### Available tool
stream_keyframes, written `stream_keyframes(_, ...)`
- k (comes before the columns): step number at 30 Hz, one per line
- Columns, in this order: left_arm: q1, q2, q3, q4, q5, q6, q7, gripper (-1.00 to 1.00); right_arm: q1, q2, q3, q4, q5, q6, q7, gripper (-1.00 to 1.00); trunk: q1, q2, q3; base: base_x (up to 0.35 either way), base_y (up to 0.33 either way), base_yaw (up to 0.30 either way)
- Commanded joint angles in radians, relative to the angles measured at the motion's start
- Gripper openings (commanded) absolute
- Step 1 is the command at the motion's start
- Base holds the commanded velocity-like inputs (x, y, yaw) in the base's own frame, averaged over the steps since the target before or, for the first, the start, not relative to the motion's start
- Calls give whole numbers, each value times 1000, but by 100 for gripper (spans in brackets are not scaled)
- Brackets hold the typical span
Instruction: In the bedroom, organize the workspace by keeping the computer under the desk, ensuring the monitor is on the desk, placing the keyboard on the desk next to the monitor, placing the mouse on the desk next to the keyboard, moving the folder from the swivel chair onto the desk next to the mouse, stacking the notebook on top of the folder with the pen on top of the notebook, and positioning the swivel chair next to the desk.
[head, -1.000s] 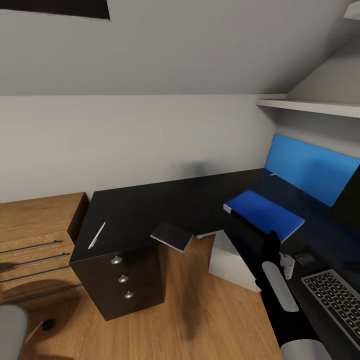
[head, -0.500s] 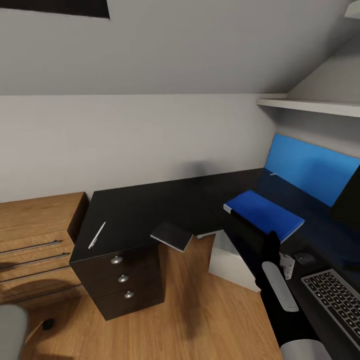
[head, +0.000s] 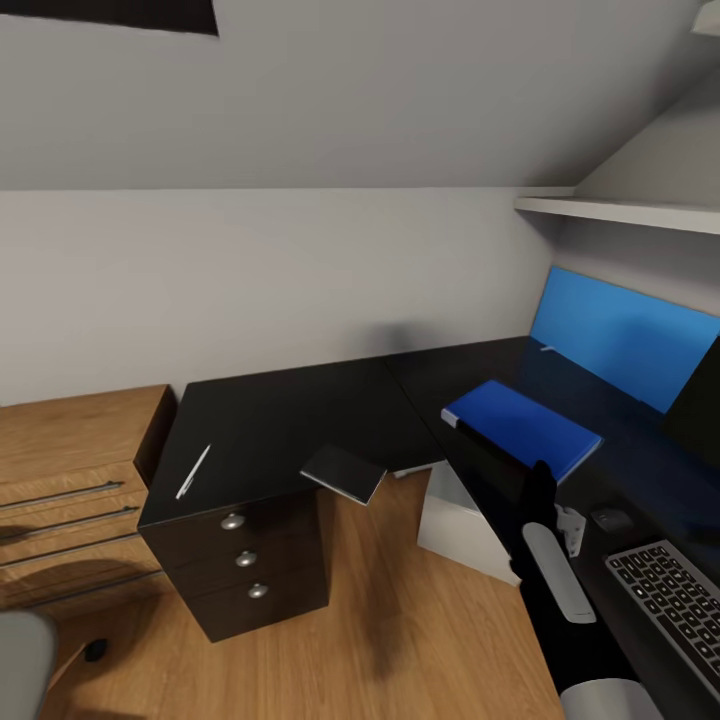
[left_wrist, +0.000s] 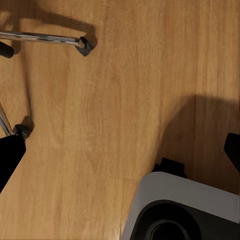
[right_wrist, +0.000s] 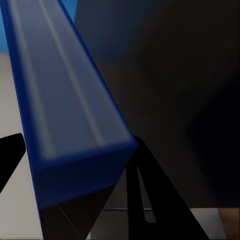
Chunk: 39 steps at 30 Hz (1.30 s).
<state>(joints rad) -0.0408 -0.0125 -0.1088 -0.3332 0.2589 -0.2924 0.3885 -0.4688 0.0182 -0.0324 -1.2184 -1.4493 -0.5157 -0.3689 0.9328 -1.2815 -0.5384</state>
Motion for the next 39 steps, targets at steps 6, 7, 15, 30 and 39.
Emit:
stream_keyframes(6, -1, 0, -8, 0, 10, -14, 6, 100, -1, -2, -5, -1, -6, 10, -5, -100, 0, -1, -1, 204, 0, 0)
stream_keyframes(7, -1, 0, -8, 0, 10, -16, 6, 100, -1, -3, -6, 0, -6, 11, -14, -100, 0, -1, -1, 56, 0, 0)
stream_keyframes(15, -1, 0, -8, 0, 10, -17, 6, 100, -1, -5, -7, 0, -4, 12, -103, -100, 0, -1, -1, 14, 0, 0)
stream_keyframes(30, -1, 1, -8, 0, 10, -17, 6, 100, -1, -9, -8, -1, -3, 10, -131, -100, 0, -1, -1, 0, 0, 0)
stream_keyframes(39, -1, 1, -8, 0, 10, -17, 6, 100, -1, -7, -9, -3, -3, 4, -127, -100, 0, -1, -4, 0, 0, -35)
